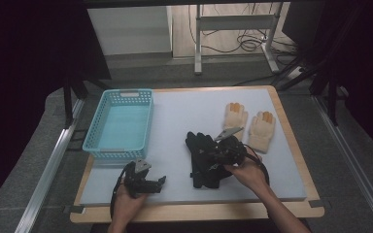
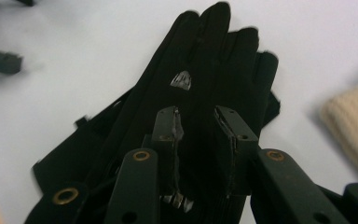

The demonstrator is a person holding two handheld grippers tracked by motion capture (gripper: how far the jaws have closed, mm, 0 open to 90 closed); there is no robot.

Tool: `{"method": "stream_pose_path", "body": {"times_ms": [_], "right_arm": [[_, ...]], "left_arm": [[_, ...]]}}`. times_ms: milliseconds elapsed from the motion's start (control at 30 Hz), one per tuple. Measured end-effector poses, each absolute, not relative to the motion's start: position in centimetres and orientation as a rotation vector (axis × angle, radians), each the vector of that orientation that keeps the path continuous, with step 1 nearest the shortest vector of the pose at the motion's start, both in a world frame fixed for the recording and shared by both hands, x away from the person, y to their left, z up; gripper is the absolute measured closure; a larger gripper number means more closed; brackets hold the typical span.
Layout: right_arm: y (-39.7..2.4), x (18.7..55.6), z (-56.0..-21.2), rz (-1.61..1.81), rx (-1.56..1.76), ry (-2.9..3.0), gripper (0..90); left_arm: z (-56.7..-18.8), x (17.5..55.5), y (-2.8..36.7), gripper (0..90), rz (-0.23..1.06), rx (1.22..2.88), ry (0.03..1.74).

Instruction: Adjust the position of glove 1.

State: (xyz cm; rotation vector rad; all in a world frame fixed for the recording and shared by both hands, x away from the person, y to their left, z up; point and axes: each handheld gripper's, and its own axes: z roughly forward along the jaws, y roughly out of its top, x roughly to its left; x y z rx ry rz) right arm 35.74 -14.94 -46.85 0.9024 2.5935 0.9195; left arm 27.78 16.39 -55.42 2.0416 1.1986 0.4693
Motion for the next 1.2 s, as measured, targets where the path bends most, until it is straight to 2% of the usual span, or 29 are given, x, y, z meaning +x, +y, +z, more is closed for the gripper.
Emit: {"method": "stream_pose_path", "body": {"times_ms": [333, 600, 667, 767, 833, 1000, 1200], "right_arm": [[-15.4, 32.5, -47.2, 0.963, 0.849, 2.713, 64.3], [-13.3, 33.2, -49.5, 0.907, 0.794, 2.721, 62.1], [-12.6, 32.8, -50.1, 0.838, 0.752, 2.712, 65.9], [-12.3, 32.4, -50.2, 0.778, 0.744, 2.671, 79.8], [-12.3, 32.4, -50.2, 0.773, 0.754, 2.666, 82.9], [-12.6, 32.4, -49.6, 0.838, 0.801, 2.668, 84.7], [-12.1, 32.3, -46.4, 0.982, 0.820, 2.684, 83.9]], "left_arm": [[-55.4, 27.8, 16.4, 6.0, 0.469, 2.040, 1.200], [-55.4, 27.8, 16.4, 6.0, 0.469, 2.043, 1.198], [-55.4, 27.8, 16.4, 6.0, 0.469, 2.039, 1.202], [-55.4, 27.8, 16.4, 6.0, 0.470, 2.037, 1.202], [-55.4, 27.8, 16.4, 6.0, 0.470, 2.038, 1.202], [-55.4, 27.8, 16.4, 6.0, 0.468, 2.038, 1.202], [-55.4, 27.8, 16.4, 6.0, 0.471, 2.042, 1.197]]}}
